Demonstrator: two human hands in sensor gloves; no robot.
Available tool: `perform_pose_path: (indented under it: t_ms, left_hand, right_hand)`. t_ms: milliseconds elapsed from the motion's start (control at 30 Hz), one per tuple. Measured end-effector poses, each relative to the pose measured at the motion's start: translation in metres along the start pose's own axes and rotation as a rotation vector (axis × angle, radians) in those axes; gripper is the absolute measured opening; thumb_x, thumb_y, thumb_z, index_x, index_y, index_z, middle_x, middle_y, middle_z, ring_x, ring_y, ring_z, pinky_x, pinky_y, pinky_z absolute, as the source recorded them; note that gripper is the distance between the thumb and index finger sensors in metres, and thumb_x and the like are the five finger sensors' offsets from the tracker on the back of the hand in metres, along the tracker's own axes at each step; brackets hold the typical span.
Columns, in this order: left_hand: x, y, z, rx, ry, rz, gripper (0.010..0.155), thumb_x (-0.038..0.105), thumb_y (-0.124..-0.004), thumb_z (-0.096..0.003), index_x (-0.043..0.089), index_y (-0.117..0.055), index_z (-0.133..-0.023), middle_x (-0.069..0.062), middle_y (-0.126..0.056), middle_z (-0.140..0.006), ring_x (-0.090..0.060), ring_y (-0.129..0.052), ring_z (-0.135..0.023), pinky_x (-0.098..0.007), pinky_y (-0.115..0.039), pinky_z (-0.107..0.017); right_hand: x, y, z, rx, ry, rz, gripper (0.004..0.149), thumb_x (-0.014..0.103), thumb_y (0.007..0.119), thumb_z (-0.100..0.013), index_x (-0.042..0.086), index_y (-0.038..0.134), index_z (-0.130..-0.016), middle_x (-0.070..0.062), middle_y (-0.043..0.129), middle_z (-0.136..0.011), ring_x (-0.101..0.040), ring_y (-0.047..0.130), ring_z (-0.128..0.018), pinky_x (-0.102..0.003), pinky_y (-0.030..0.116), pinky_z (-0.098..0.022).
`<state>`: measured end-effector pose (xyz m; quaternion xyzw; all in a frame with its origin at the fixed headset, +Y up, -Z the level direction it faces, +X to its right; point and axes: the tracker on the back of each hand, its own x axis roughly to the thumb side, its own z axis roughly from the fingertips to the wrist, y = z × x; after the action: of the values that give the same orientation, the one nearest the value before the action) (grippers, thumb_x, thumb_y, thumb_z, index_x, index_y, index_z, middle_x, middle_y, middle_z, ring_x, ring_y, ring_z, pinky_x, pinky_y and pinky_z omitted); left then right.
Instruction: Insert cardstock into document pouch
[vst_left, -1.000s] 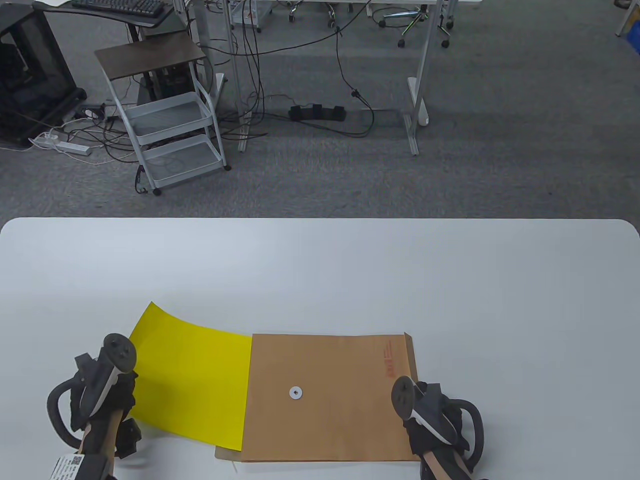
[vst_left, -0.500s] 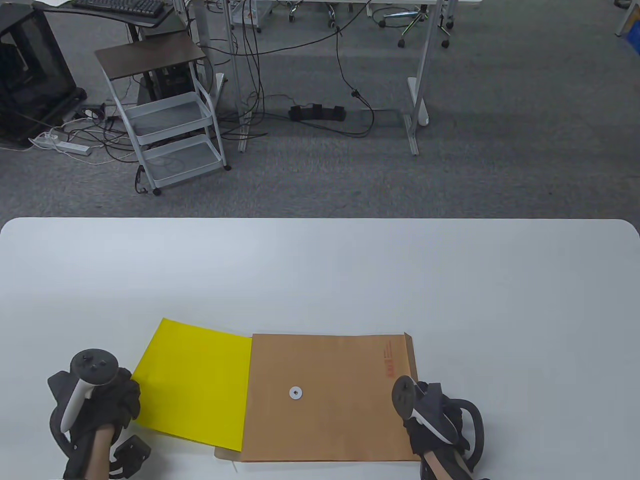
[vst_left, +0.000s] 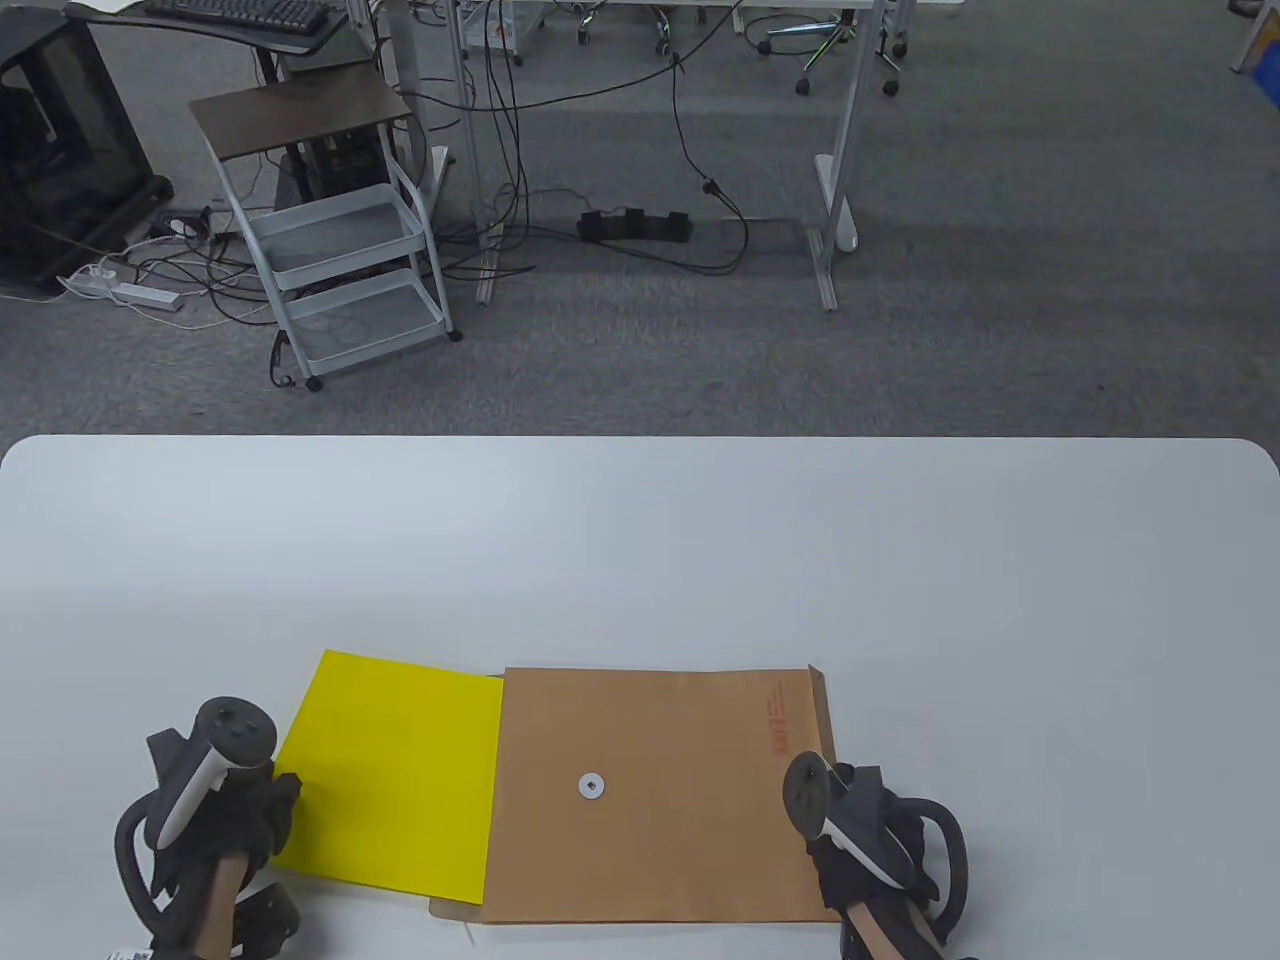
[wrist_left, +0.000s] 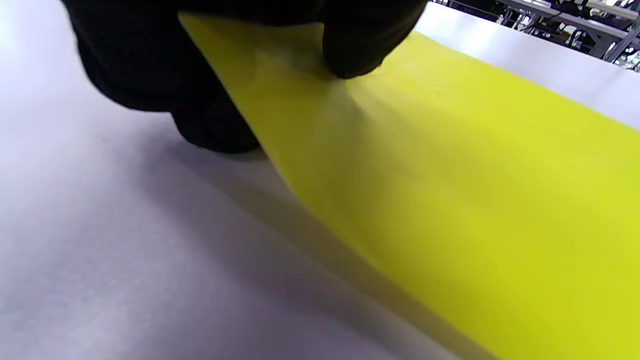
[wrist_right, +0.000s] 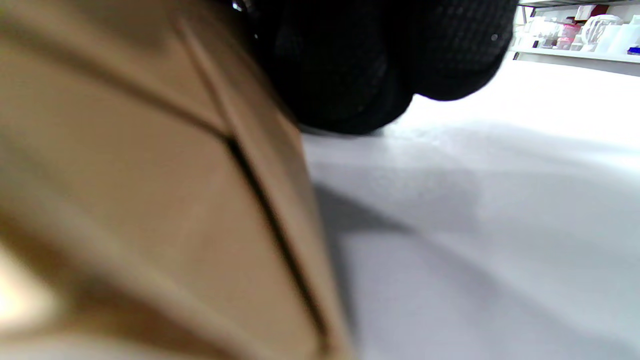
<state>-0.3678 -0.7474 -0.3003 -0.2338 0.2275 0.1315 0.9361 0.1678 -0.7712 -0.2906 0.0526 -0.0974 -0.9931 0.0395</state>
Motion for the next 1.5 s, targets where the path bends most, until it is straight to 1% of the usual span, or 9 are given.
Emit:
perform_pose_path:
  t_ms: [133,300,433,500,633,833,1067,1333,1500]
  left_hand:
    - [0.0017,0.0009,0.0022,-0.028,-0.003,-0.030,0.042,0.031,-0.075,-0.0676,0.009,-0.079,-0.103,-0.014,-0.090,-0.091,-0.034,-0.103,-0.065,-0.050,-0.086,-0.053]
    - [0.0008,0.0026,0.0027,-0.076,0.010,-0.060,0.040,0.031,-0.076,-0.0678,0.012,-0.081,-0.102,-0.020,-0.081,-0.100,-0.039,-0.097,-0.073,-0.049,-0.085,-0.052]
    - [-0.0006,0.0020,0.0016,-0.102,-0.003,-0.031,0.041,0.030,-0.076,-0.0674,0.009,-0.079,-0.103,-0.013,-0.092,-0.087,-0.031,-0.104,-0.058,-0.044,-0.088,-0.047]
    - [-0.0008,0.0012,0.0009,-0.110,-0.009,-0.020,0.042,0.028,-0.077,-0.0669,0.006,-0.078,-0.103,-0.012,-0.094,-0.085,-0.029,-0.106,-0.056,-0.042,-0.090,-0.046]
    - [-0.0005,0.0009,0.0000,-0.118,-0.018,-0.025,0.043,0.027,-0.080,-0.0650,0.004,-0.077,-0.102,-0.012,-0.097,-0.083,-0.028,-0.108,-0.054,-0.041,-0.091,-0.045]
    - [0.0003,0.0017,-0.0011,-0.113,-0.034,-0.043,0.041,0.025,-0.083,-0.0628,0.003,-0.084,-0.097,-0.011,-0.103,-0.077,-0.026,-0.112,-0.049,-0.038,-0.094,-0.040]
    - [0.0020,0.0009,0.0004,-0.107,-0.039,-0.049,0.041,0.025,-0.083,-0.0629,0.002,-0.084,-0.096,-0.011,-0.104,-0.075,-0.025,-0.113,-0.048,-0.037,-0.094,-0.039]
    - [0.0016,-0.0012,-0.0008,-0.162,-0.084,0.011,0.041,0.025,-0.083,-0.0628,0.001,-0.084,-0.096,-0.011,-0.105,-0.075,-0.024,-0.114,-0.047,-0.036,-0.095,-0.039]
    - [-0.0009,-0.0010,-0.0009,-0.164,-0.090,0.031,0.040,0.025,-0.082,-0.0632,0.002,-0.084,-0.096,-0.011,-0.105,-0.075,-0.023,-0.114,-0.047,-0.035,-0.095,-0.038]
  right_hand:
    - [0.0004,0.0001,0.0003,-0.006,-0.001,0.008,0.030,0.018,0.063,-0.076,-0.004,0.064,-0.097,-0.014,0.084,-0.069,-0.019,0.094,-0.046,-0.043,0.080,-0.043]
    - [0.0006,-0.0001,0.0006,-0.007,-0.002,0.011,0.030,0.018,0.063,-0.076,-0.003,0.064,-0.097,-0.014,0.084,-0.069,-0.019,0.094,-0.046,-0.043,0.080,-0.043]
    - [0.0015,0.0002,0.0010,-0.012,-0.002,0.020,0.030,0.018,0.062,-0.076,-0.003,0.064,-0.097,-0.014,0.084,-0.069,-0.019,0.094,-0.046,-0.042,0.080,-0.043]
    - [0.0017,0.0001,0.0011,-0.013,-0.003,0.025,0.030,0.018,0.062,-0.076,-0.003,0.064,-0.097,-0.014,0.084,-0.069,-0.018,0.094,-0.046,-0.042,0.080,-0.043]
    - [0.0013,-0.0001,0.0010,-0.009,-0.005,0.019,0.031,0.018,0.062,-0.076,-0.004,0.064,-0.097,-0.014,0.084,-0.069,-0.019,0.094,-0.046,-0.042,0.080,-0.043]
    - [0.0015,0.0005,0.0009,-0.005,-0.008,0.009,0.031,0.019,0.063,-0.076,-0.004,0.064,-0.097,-0.014,0.084,-0.069,-0.019,0.094,-0.046,-0.043,0.080,-0.043]
    - [0.0006,0.0008,0.0007,-0.008,-0.009,0.002,0.031,0.019,0.063,-0.076,-0.003,0.064,-0.097,-0.014,0.084,-0.069,-0.018,0.094,-0.046,-0.042,0.080,-0.044]
    - [-0.0006,0.0013,0.0006,-0.008,-0.006,-0.007,0.031,0.019,0.063,-0.076,-0.003,0.064,-0.097,-0.013,0.084,-0.069,-0.018,0.094,-0.046,-0.042,0.079,-0.044]
    - [-0.0010,0.0015,0.0008,-0.009,-0.008,-0.007,0.031,0.019,0.062,-0.076,-0.003,0.064,-0.097,-0.013,0.084,-0.069,-0.018,0.094,-0.046,-0.042,0.079,-0.044]
